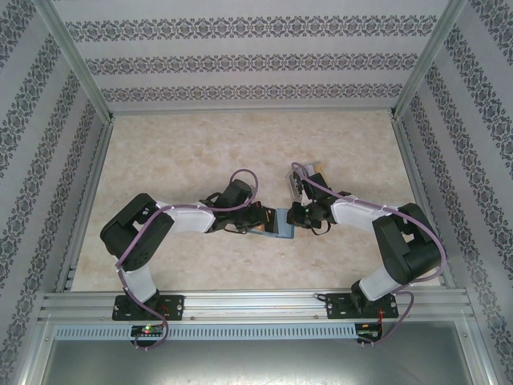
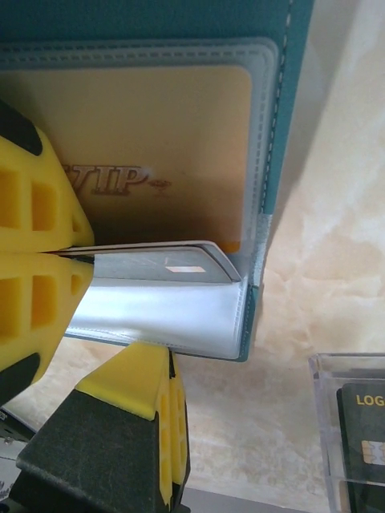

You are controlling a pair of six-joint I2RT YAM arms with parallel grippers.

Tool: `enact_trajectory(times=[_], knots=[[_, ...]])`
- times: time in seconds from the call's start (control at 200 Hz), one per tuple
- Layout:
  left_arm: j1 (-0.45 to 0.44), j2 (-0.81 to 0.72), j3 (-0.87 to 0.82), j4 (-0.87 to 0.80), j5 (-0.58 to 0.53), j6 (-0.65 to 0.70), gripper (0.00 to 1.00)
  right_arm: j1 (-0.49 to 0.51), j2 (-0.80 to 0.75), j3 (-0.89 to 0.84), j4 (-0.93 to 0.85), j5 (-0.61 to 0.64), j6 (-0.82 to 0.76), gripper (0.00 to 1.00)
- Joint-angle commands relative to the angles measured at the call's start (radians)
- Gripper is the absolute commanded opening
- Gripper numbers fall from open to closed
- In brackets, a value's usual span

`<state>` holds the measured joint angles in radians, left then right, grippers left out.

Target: Put the credit cards into the card holder

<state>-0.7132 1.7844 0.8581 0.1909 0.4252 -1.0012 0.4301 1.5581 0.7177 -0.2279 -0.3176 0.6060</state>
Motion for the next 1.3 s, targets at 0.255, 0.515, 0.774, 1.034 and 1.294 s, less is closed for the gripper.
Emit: enact_trajectory(times=[0.255, 0.515, 0.774, 1.034, 1.294], knots=[[0.0, -0.015, 0.004, -0.293, -0.003, 0.11, 0.0, 0.018, 0.022, -0.008, -0.05, 0.022, 0.005, 0.18], [0.005, 0.022, 0.025, -0.275, 0.067, 0.148, 0.01, 0.022, 0.034, -0.001, -0.042, 0.013, 0.008, 0.17], [0.007, 0.025, -0.022, -0.139, 0.063, 0.033, 0.02, 0.021, -0.043, 0.003, -0.075, 0.045, 0.014, 0.18], [0.007, 0.012, -0.039, -0.028, 0.032, -0.038, 0.03, 0.025, -0.144, 0.036, -0.077, 0.002, 0.005, 0.2], [0.006, 0.015, -0.068, 0.059, 0.049, -0.092, 0.03, 0.06, -0.033, 0.062, -0.047, -0.076, 0.012, 0.12]])
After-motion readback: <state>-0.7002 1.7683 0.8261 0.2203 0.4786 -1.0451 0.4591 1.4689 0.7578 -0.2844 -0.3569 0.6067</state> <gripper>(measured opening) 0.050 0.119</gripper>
